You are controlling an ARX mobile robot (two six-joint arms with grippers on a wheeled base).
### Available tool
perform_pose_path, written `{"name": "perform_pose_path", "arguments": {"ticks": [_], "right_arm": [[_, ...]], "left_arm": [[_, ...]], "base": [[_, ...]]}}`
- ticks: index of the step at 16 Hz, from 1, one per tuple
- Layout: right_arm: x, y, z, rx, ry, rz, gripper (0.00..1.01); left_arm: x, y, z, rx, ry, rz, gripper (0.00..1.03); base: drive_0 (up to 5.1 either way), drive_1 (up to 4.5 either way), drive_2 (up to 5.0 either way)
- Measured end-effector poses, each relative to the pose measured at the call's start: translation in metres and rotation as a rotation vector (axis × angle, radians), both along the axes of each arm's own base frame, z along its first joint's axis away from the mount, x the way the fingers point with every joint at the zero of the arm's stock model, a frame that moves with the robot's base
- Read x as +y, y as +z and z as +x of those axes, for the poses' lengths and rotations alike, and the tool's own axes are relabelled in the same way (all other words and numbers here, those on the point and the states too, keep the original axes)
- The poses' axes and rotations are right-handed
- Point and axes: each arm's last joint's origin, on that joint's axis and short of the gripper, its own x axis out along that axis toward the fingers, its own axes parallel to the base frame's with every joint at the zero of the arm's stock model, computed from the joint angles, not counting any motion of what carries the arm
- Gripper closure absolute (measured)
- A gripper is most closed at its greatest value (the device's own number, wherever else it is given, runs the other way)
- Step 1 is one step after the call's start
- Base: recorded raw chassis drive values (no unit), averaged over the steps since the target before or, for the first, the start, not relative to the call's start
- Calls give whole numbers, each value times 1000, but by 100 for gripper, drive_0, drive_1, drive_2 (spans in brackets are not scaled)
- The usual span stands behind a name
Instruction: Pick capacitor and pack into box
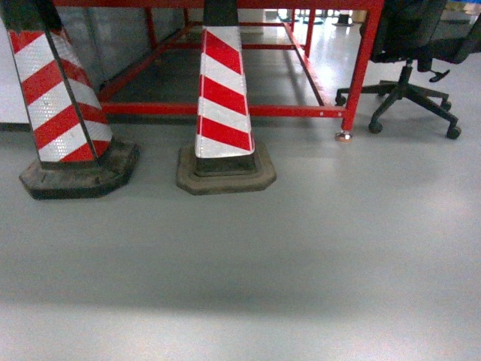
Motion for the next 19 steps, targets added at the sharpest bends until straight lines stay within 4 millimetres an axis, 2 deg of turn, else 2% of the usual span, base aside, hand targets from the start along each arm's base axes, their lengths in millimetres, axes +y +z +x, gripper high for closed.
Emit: {"name": "perform_pose_path", "arguments": {"ticks": [19], "right_arm": [[0, 0, 0, 1, -2, 0, 3]], "left_arm": [[0, 0, 0, 2, -1, 0, 59]], "base": [[0, 0, 0]]}}
